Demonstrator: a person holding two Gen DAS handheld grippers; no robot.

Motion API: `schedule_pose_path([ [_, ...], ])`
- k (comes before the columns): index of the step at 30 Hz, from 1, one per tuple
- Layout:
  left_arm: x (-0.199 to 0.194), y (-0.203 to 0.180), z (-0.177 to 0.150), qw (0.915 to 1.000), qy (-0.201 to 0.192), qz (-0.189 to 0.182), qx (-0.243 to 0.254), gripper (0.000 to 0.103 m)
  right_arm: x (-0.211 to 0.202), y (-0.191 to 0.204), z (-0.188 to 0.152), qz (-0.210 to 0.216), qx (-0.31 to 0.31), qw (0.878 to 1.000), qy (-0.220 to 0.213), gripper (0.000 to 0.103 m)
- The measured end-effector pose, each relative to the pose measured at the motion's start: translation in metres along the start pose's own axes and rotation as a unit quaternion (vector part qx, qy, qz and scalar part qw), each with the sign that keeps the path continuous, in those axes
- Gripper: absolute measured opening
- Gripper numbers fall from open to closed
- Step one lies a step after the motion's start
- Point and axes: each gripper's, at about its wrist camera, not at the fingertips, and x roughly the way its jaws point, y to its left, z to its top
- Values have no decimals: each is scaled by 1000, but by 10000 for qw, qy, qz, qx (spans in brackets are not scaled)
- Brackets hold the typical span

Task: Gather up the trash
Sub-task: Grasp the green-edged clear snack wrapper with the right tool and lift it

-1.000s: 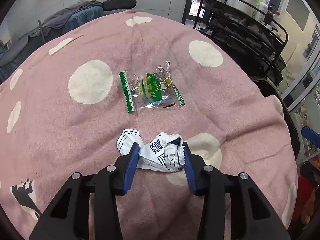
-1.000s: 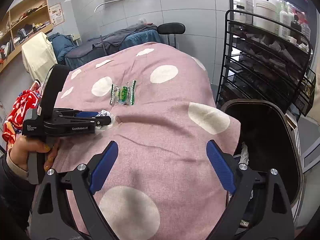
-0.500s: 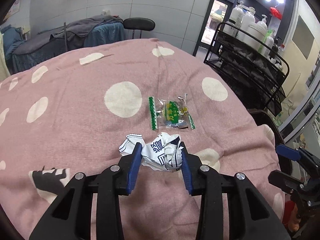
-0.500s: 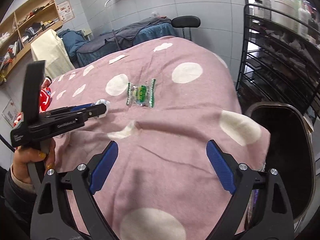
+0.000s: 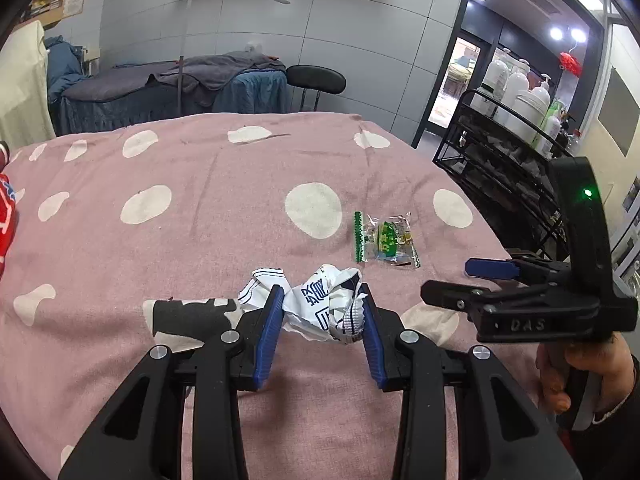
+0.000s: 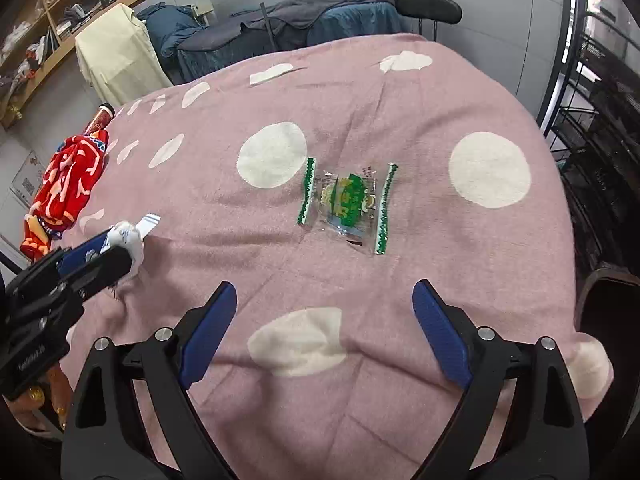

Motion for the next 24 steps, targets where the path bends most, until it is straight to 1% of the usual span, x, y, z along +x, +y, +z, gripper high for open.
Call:
schedule_pose_path([
  [2, -2, 3, -1, 10000, -2, -3, -45, 37, 11, -2, 10, 61, 106, 9999, 114, 89],
  [5, -3, 5, -3, 10000, -9, -23, -84, 37, 28, -5, 27, -71, 239, 9992, 297, 89],
  [8, -5, 5, -5, 10000, -24, -47, -79, 37, 46, -10, 41, -111, 449, 9978, 485, 88],
  [12, -6, 5, -8, 9999, -19, -75, -71, 37, 68, -13, 52, -152, 628, 9957, 657, 80],
  [14, -6, 5, -9, 9999, -5, -91, -76, 37, 75, -12, 56, -198, 622, 9955, 686, 76],
  [16, -5, 7, -10, 9999, 7, -105, -86, 37, 79, -10, 58, -310, 574, 9956, 668, 68],
  [17, -5, 8, -10, 9999, 11, -114, -92, 37, 80, -9, 59, -339, 571, 9956, 657, 59],
  [18, -4, 8, -10, 9999, 15, -120, -99, 37, 82, -9, 59, -349, 592, 9954, 661, 47],
  [19, -4, 9, -11, 9999, 24, -129, -99, 37, 83, -10, 59, -346, 612, 9952, 675, 43],
  [20, -4, 8, -11, 9999, 29, -132, -97, 37, 84, -11, 58, -341, 645, 9950, 676, 34],
  [21, -4, 8, -12, 9999, 36, -135, -93, 37, 84, -11, 57, -338, 662, 9950, 666, 28],
  [24, -4, 7, -13, 9998, 51, -153, -96, 37, 82, -16, 54, -187, 738, 9949, 660, 16],
])
